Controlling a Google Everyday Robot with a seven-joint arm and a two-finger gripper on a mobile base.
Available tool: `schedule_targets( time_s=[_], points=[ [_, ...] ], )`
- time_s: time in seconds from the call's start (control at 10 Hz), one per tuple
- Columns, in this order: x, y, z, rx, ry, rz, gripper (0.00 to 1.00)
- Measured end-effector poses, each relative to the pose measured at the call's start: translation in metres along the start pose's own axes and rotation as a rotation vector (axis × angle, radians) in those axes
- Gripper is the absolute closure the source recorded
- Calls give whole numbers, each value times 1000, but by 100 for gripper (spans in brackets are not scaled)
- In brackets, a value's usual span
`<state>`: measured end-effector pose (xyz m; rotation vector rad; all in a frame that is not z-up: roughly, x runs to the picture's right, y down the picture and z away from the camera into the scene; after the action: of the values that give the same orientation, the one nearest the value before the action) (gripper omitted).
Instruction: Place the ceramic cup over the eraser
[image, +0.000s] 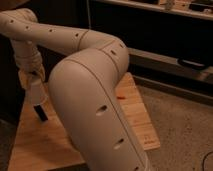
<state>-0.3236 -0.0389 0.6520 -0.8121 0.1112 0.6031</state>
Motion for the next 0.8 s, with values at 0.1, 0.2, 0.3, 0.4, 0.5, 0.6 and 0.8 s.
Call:
schedule_targets(
  time_s=[0.1,0.2,0.3,0.4,0.5,0.6,0.8],
  points=[
    [-2,0,2,-3,2,0,100],
    [-3,0,4,-6,4,-1,100],
    [-4,0,6,-9,7,-1,100],
    [-4,0,8,-10,12,0,100],
    [-4,0,8,-11,13,0,100],
    [-3,-1,8,-11,15,1,100],
    [-4,-1,8,-14,16,2,100]
  ],
)
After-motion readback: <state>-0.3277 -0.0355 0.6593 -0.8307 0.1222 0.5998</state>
